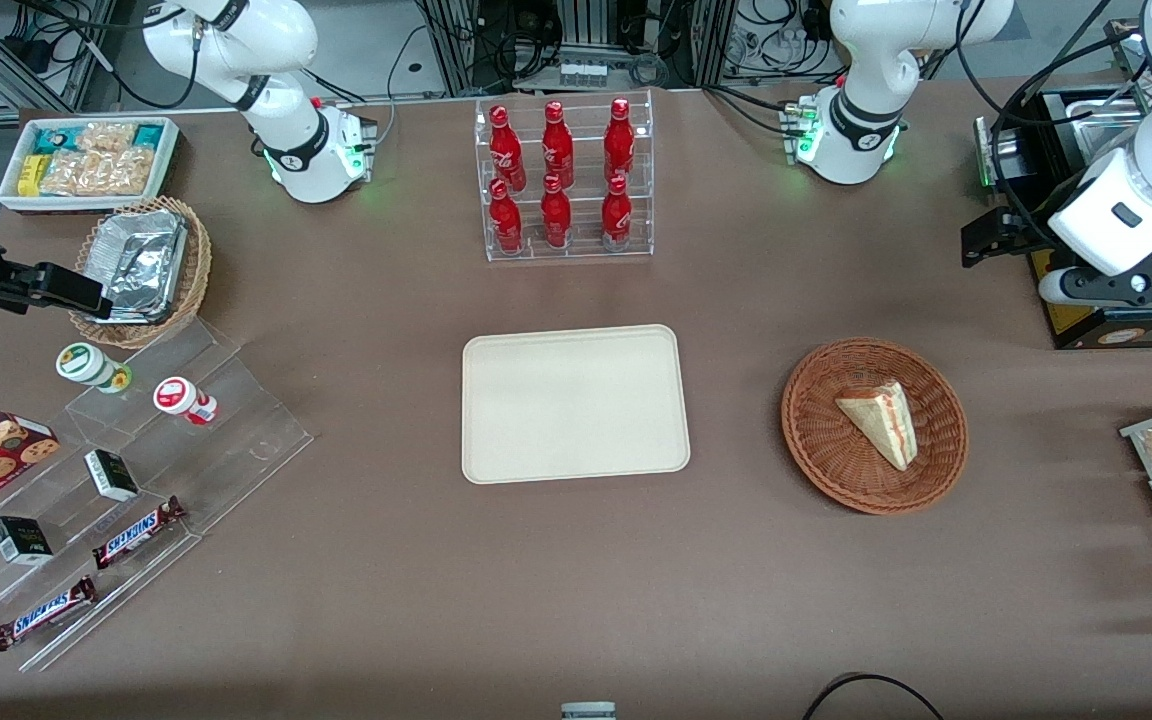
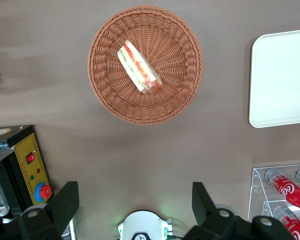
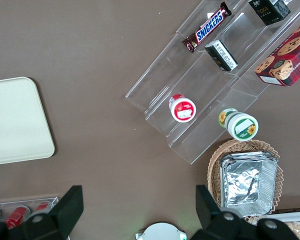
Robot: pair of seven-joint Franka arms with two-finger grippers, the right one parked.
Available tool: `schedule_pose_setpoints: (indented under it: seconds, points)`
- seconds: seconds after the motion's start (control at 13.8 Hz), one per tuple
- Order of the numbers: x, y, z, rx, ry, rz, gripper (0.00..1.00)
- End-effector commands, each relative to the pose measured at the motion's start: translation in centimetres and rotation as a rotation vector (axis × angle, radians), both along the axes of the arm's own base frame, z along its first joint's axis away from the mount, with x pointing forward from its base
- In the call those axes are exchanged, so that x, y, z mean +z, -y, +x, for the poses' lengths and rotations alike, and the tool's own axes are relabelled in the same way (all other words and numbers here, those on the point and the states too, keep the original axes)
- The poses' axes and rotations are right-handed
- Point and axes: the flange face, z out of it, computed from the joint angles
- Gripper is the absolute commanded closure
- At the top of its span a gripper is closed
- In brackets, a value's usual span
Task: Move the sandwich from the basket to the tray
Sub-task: 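Move the left gripper over the basket and lower it onto the sandwich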
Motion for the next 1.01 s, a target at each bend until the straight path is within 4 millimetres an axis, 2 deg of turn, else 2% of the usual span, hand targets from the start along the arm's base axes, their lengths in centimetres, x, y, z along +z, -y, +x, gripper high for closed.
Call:
schedule_pose_setpoints:
  seconds: [0.0, 0.14, 0.36, 0.65, 0.94]
  points:
    - [0.3, -0.2, 0.1, -0.012, 0.023, -0.001, 0.00]
    - [0.0, -0.2, 0.1, -0.009, 0.017, 0.000, 0.00]
    - [-2.7, -0.2, 0.3, -0.009, 0.035, -0.001, 0.00]
    - [-8.2, -0.6, 0.8, 0.000, 0.052, -0.001, 0.00]
    - [-13.7, -0.7, 0.6, -0.001, 0.074, 0.001, 0.00]
